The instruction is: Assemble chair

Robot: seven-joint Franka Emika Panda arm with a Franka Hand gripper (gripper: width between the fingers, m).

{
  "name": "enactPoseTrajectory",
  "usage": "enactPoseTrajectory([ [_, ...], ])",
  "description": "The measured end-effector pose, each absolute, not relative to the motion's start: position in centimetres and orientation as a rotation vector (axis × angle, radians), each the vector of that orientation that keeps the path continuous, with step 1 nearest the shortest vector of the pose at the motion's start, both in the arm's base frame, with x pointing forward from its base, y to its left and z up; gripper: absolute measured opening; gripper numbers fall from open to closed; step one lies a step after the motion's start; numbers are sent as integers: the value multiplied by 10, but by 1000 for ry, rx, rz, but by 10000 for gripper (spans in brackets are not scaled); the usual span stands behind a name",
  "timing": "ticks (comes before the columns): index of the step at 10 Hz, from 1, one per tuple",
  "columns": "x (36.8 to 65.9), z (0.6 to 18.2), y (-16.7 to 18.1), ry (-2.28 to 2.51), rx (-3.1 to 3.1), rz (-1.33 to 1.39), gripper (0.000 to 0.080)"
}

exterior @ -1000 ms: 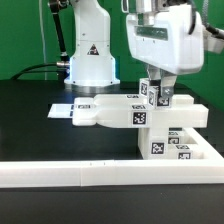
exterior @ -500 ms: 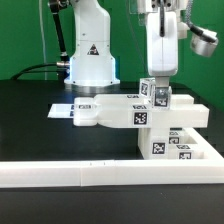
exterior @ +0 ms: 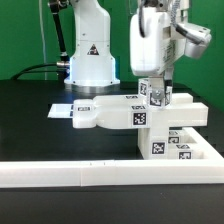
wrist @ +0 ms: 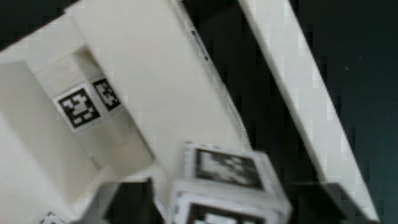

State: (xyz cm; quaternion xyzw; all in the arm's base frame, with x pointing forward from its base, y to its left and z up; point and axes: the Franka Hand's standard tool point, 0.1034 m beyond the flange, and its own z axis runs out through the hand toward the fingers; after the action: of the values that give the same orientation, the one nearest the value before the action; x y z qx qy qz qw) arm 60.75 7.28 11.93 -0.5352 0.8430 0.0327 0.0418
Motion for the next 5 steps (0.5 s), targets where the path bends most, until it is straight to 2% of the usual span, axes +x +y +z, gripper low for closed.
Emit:
enactPoseTrajectory([
  [1, 607, 119, 73, 2560, -1670, 100, 506],
  [2, 607, 119, 73, 2547, -1692, 101, 621],
  [5, 608, 119, 72, 2314, -1987, 81, 648],
])
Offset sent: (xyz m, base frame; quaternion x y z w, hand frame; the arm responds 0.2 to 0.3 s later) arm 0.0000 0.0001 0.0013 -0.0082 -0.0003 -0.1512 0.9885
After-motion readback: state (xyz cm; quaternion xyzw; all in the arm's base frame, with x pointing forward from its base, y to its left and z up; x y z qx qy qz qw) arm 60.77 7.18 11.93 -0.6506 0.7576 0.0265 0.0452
